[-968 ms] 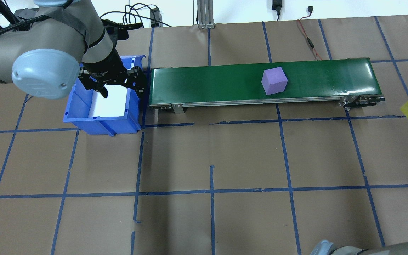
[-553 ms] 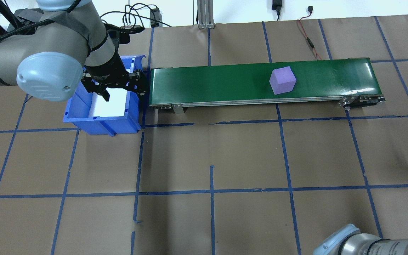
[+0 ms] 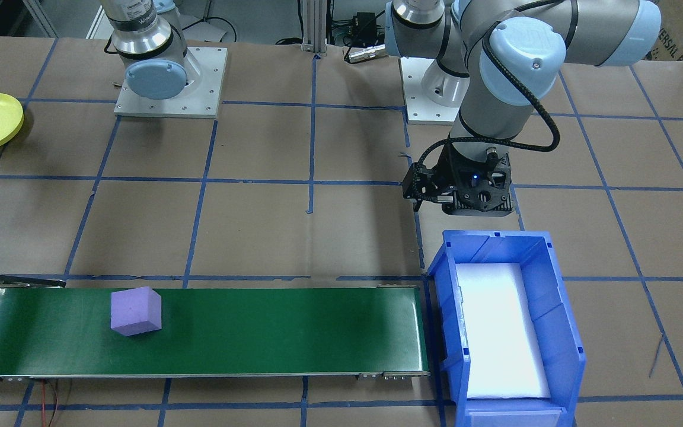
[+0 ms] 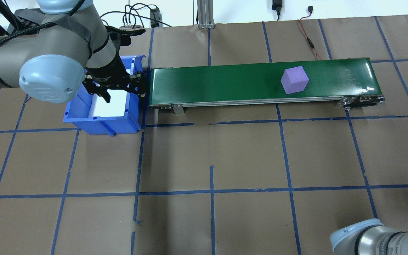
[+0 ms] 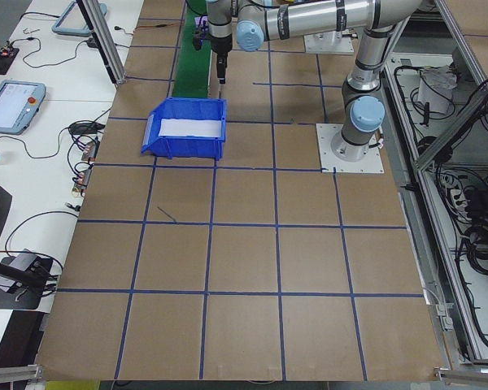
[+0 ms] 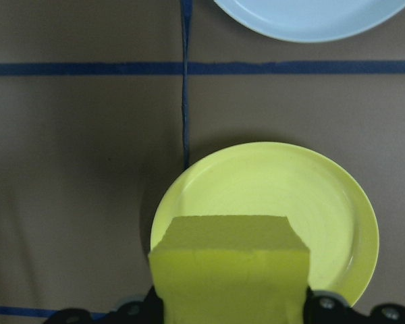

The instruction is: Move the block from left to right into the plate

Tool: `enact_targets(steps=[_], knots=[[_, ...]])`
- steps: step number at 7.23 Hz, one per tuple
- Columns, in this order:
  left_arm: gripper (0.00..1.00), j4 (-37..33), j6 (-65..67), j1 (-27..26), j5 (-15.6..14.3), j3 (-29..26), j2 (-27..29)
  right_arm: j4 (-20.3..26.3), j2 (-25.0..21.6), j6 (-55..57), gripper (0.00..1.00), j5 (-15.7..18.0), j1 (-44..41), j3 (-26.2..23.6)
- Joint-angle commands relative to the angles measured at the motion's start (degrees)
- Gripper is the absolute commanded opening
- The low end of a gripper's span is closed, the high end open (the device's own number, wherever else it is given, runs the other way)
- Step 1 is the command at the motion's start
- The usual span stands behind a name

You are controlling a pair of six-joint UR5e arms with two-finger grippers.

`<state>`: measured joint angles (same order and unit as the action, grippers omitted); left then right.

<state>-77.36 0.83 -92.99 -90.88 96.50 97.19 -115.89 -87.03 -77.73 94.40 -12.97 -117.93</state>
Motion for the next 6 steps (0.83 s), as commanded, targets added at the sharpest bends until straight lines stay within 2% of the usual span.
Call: enact_targets(steps=[1,2,3,6], knots=[[1.00,0.19,-0.04,0.00,0.00,0.00,0.02,-2.94,1.59,-1.81,0.54,-0.53,1.80,-1.77],[1.00,0.19,-0.04,0.09,0.00,0.00,0.02,-3.37,1.95,-1.64,0.96,-2.01,1.80,-2.21],[1.00,0.19,-0.13,0.09,0.00,0.00,0.02,-3.46,1.95,-1.55,0.99,-2.81,1.80,-2.04],[1.00,0.10,-0.13,0.09,-0.09,0.00,0.02,-3.29,1.78,-0.24,1.00,-2.20,1.72,-1.78]])
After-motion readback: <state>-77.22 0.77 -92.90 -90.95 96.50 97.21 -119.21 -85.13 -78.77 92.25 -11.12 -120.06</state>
